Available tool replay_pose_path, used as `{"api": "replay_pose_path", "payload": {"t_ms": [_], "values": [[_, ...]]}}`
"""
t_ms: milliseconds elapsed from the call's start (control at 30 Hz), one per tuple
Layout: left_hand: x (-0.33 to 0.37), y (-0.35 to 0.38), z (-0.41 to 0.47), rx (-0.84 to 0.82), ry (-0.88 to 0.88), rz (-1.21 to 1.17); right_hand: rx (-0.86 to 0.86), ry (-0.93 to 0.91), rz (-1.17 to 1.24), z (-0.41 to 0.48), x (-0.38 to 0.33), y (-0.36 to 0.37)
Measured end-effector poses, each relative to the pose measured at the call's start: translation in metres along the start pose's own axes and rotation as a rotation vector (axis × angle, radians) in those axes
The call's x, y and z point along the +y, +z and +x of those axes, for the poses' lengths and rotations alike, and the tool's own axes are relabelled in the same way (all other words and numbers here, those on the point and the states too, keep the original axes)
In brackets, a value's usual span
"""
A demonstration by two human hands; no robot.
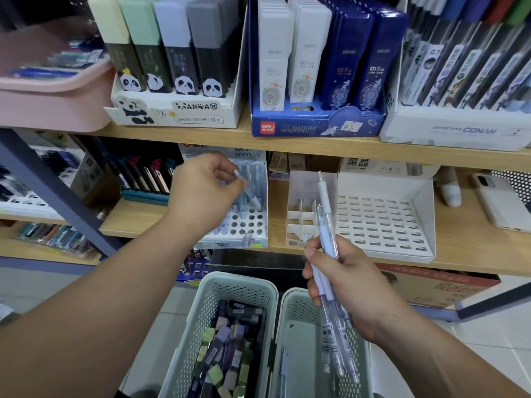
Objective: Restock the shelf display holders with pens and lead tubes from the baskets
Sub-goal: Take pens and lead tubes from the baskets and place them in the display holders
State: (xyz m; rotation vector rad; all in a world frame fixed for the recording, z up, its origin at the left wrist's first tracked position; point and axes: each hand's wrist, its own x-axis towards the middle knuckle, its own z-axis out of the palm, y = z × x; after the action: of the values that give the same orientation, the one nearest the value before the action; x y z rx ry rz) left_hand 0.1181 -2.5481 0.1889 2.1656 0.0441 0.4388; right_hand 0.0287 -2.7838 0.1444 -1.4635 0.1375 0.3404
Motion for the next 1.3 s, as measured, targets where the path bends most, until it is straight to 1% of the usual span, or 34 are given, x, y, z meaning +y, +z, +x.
{"api": "replay_pose_path", "payload": {"t_ms": [167,433,667,967,1167,1300], "values": [[0.003,0.010,0.001,-0.058,-0.010,0.064,-0.007,0.004,0.001,0.000,-0.001,0.000],[0.007,0.010,0.006,-0.019,0.015,0.167,-0.013,0.003,-0.002,0.000,-0.004,0.000],[0.006,0.011,0.005,-0.020,0.071,0.191,-0.015,0.003,0.002,-0.001,-0.004,0.001],[0.013,0.013,0.007,-0.083,0.079,0.228,-0.004,0.007,0.008,-0.001,-0.004,0.000],[0.018,0.014,0.008,-0.096,0.051,0.254,-0.005,0.013,0.002,0.000,-0.003,-0.001],[0.020,0.009,0.010,-0.125,0.050,0.222,-0.012,0.021,0.007,0.000,-0.004,-0.003]]}}
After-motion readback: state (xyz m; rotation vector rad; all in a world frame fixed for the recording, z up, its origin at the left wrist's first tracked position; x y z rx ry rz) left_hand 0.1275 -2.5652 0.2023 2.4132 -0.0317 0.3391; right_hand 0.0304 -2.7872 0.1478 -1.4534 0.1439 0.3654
